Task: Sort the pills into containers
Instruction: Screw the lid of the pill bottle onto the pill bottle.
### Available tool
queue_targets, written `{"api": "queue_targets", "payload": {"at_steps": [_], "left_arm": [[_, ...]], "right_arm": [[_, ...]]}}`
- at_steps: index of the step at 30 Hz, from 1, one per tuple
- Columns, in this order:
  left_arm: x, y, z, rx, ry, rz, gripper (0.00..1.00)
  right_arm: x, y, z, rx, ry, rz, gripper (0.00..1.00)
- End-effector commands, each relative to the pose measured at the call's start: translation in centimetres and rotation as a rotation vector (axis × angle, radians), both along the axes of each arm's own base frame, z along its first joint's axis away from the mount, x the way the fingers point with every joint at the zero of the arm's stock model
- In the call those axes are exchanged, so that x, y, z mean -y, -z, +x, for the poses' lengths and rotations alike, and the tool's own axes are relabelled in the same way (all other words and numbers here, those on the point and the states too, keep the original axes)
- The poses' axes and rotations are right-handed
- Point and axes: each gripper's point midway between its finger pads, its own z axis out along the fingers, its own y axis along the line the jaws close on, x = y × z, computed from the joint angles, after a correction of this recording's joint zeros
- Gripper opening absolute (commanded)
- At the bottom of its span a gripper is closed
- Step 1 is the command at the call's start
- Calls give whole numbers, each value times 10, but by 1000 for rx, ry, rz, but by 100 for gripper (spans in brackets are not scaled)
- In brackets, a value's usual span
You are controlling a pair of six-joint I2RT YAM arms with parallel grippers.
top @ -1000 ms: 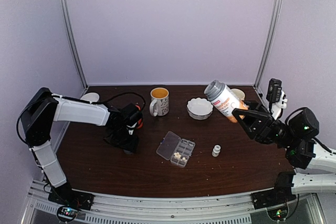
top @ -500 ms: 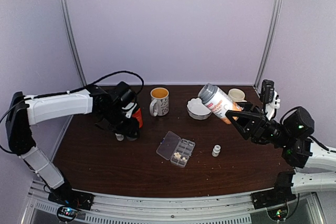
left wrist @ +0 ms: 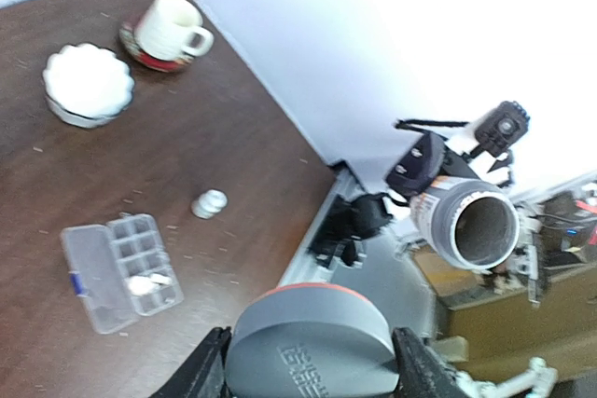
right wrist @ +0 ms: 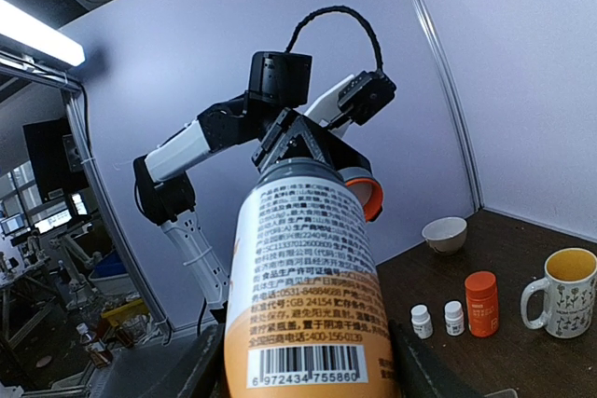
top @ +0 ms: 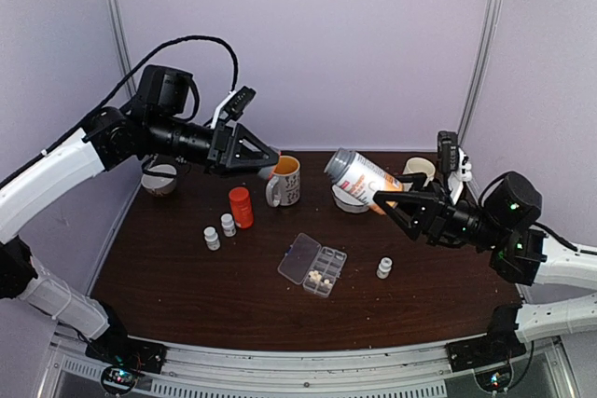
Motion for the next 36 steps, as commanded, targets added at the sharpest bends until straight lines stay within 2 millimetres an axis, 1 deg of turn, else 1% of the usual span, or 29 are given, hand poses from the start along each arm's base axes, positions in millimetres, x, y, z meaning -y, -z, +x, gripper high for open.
{"api": "queue_targets", "payload": {"at_steps": [1,3,4,5,7,11,15,22,30,33,36], "left_arm": [[11,-31,-24,-68,142,-176,40],[13,-43,-29,-72,170,-247,40],[14,-43,-32,-91,180,-277,40],[14,-52,-34,-86,192,-318,41],[14,-55,-37,-97,204,-355,41],[16,-57,-43,-97,228,-365,41],[19,-64,-51,-82,267,-409,42],[21,-67,-57,-97,291,-439,42],[23,-58,-57,-100,288,-414,42],[24,-58,-58,-99,290,-413,43],[25,-61,-61,-96,302,-417,43]], "right_arm": [[-10,-23,-8,77,-35,-4,0],[-14,-27,-9,92,-41,-9,0],[-17,-30,-11,98,-47,-9,0],[-19,-33,-11,104,-51,-8,0],[-25,-36,-12,112,-60,-13,0],[-34,-40,-13,124,-73,-22,0],[-42,-39,-13,123,-83,-33,0],[-49,-38,-13,122,-87,-40,0],[-45,-41,-11,128,-65,-24,0],[-42,-43,-10,129,-50,-15,0],[-45,-40,-7,123,-42,-28,0]]}}
